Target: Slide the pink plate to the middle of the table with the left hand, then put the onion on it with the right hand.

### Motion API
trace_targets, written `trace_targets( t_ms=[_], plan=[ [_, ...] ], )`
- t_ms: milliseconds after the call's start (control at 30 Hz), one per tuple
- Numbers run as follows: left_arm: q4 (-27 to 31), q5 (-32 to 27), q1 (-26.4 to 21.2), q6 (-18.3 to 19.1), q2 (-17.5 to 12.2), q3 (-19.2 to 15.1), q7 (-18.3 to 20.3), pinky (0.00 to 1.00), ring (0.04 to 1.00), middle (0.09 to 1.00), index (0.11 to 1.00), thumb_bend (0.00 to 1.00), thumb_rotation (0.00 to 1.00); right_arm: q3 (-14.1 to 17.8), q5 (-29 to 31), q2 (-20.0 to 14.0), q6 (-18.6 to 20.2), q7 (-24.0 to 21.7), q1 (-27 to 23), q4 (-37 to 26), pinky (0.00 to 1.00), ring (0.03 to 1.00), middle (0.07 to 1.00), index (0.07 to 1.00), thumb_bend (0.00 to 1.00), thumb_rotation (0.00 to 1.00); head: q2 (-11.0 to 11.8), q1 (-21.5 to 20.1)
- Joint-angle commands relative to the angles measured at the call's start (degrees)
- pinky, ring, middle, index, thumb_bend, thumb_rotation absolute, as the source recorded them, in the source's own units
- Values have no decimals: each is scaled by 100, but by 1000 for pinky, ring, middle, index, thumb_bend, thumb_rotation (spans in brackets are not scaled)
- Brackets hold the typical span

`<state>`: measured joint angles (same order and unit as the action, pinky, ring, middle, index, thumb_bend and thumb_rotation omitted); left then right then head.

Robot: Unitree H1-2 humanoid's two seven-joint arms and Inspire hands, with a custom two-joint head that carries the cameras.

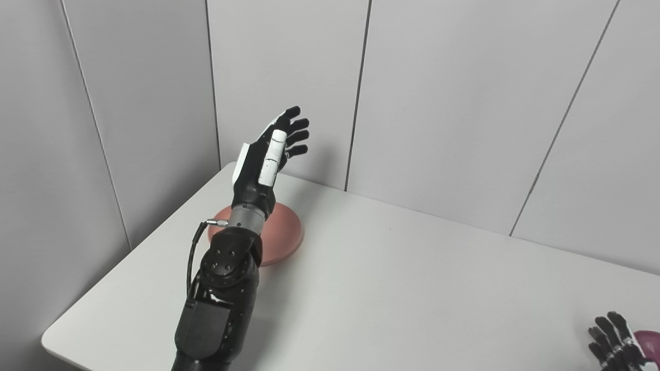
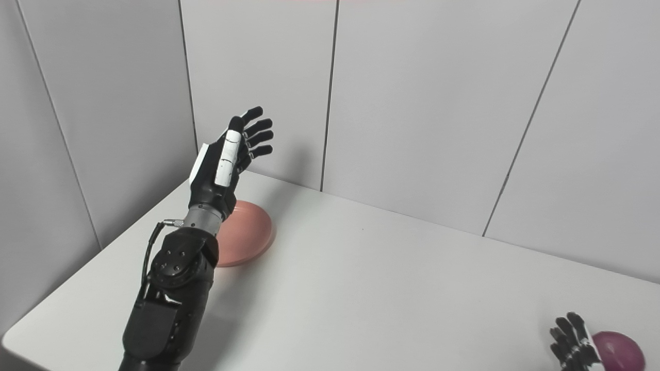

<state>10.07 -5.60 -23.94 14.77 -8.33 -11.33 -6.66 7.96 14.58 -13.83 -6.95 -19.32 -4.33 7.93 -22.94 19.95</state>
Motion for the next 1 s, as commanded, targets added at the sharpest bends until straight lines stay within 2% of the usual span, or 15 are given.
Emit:
trace_targets(
  t_ms=[0,133,267,300,367,467,700,867,967],
  plan=[
    [-162,67,-368,-168,-179,-127,-86,757,803,816,827,833,968,-152,64,304,-157,6,244,340,1000,973,965,983,1000,1000,-12,5],
    [-875,-62,-566,-731,-451,-419,0,761,794,809,811,865,905,-155,73,300,-148,1,259,321,1000,977,969,989,996,1000,-41,8],
    [-1488,-13,-680,-1007,-691,-576,-10,751,804,825,821,869,901,-152,83,291,-125,1,267,300,1000,979,969,989,999,1000,-62,26],
    [-1654,34,-704,-1057,-757,-592,-44,703,803,833,842,842,927,-152,92,289,-124,-7,269,294,1000,980,969,985,995,1000,-64,28],
    [-1979,137,-752,-1123,-869,-628,-158,683,797,831,848,831,939,-150,108,286,-115,-20,271,296,1000,981,969,985,994,1000,-69,22],
    [-2454,232,-822,-1235,-999,-685,-312,690,785,811,835,783,952,-148,103,278,-99,-16,280,286,1000,982,971,993,994,1000,-76,26],
    [-3433,37,-944,-1569,-1168,-931,-419,667,797,835,845,766,923,-154,67,248,-74,6,289,277,1000,981,970,991,983,1000,-90,36],
    [-3974,-18,-987,-1693,-1292,-1038,-527,707,794,829,847,787,910,-158,76,245,-76,-4,276,290,1000,982,973,997,982,1000,-90,15],
    [-4270,-69,-994,-1752,-1358,-1070,-519,747,804,840,881,781,936,-144,121,245,-74,-25,267,310,1000,977,967,996,982,1000,-104,15]
  ],
)
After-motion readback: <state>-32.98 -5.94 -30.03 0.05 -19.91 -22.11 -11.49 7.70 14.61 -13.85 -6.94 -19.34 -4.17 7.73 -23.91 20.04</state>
